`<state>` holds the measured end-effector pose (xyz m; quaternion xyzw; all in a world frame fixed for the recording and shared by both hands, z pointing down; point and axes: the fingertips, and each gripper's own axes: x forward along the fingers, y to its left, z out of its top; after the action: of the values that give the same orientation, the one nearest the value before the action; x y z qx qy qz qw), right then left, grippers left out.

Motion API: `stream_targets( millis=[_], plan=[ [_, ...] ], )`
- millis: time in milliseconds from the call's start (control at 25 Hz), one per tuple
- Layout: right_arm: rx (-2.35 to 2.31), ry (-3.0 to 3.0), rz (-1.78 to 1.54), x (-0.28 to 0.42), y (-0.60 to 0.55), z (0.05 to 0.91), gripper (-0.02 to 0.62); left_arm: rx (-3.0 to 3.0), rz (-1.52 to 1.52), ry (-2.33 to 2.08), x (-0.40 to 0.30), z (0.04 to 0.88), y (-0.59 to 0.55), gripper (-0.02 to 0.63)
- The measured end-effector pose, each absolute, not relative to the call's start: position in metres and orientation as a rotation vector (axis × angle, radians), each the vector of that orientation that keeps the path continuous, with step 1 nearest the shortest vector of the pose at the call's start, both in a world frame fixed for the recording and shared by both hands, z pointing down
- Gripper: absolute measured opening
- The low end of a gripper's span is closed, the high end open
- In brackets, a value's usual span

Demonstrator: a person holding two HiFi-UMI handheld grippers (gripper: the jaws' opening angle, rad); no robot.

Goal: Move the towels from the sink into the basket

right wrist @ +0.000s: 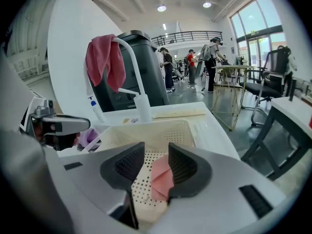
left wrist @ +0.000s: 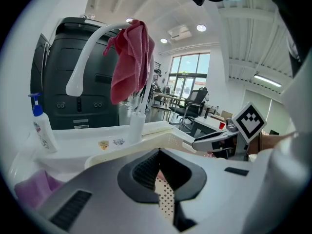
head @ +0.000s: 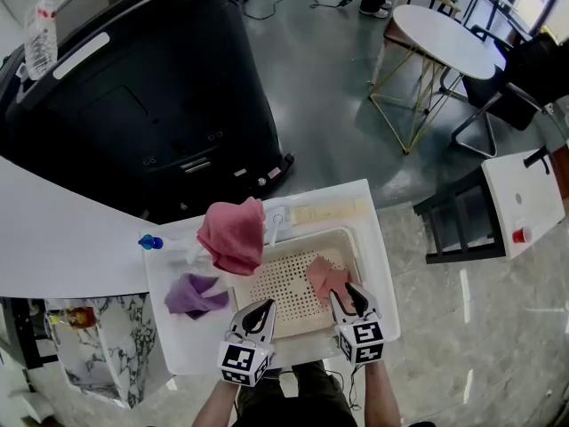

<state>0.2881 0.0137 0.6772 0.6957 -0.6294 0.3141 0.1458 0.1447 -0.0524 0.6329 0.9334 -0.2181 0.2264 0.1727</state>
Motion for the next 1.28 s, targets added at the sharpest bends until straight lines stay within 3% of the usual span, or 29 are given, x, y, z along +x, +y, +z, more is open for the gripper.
stream_targets(
  millis=[800, 1280],
  plan=[
    [2.1, -1.878, 0.722, 0.272, 0.017, 0.61, 0.153, 2.762, 0.545, -0.632, 0.131, 0.578, -0.046, 0.003],
    [2.131, -1.997, 0.512, 0.234, 0.009, 0.533, 0.091, 2.854, 0.403, -0.716, 0.109, 0.512, -0.051, 0.003]
  ],
)
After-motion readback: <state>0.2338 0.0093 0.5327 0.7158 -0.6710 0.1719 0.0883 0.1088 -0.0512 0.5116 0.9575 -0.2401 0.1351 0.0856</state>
